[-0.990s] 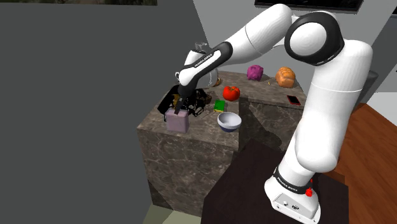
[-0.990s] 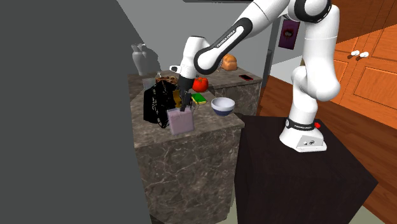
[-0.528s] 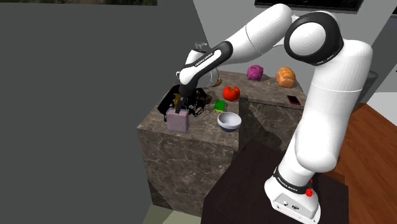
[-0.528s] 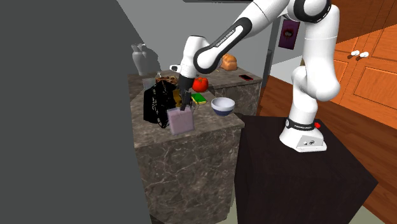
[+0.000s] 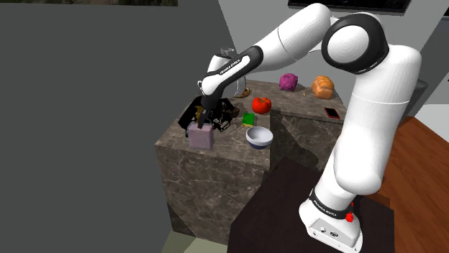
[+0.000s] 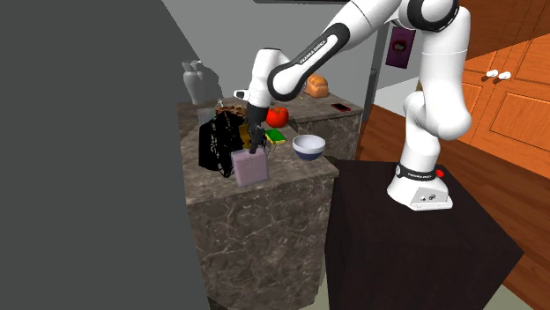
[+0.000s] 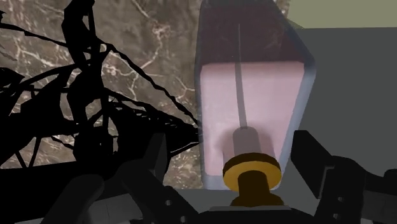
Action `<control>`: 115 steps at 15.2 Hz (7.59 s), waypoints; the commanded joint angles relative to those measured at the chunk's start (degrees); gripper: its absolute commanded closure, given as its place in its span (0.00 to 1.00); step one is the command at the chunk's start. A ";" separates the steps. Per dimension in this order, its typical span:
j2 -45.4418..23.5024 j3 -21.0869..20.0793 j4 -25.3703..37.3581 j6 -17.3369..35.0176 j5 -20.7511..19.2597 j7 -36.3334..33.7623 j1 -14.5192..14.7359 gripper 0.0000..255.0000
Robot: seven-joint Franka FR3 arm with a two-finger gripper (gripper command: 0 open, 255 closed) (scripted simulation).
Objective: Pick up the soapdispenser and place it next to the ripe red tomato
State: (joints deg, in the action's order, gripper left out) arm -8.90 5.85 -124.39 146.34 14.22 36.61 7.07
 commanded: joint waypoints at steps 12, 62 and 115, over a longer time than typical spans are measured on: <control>5.07 0.83 3.22 -8.97 -3.37 -3.20 0.06 1.00; 14.18 7.49 24.71 -40.83 -5.64 3.56 -5.61 1.00; -0.41 25.26 21.55 -32.99 6.42 44.00 -22.50 1.00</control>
State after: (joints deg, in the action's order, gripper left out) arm -8.98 31.12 -102.37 112.63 20.33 80.17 -15.32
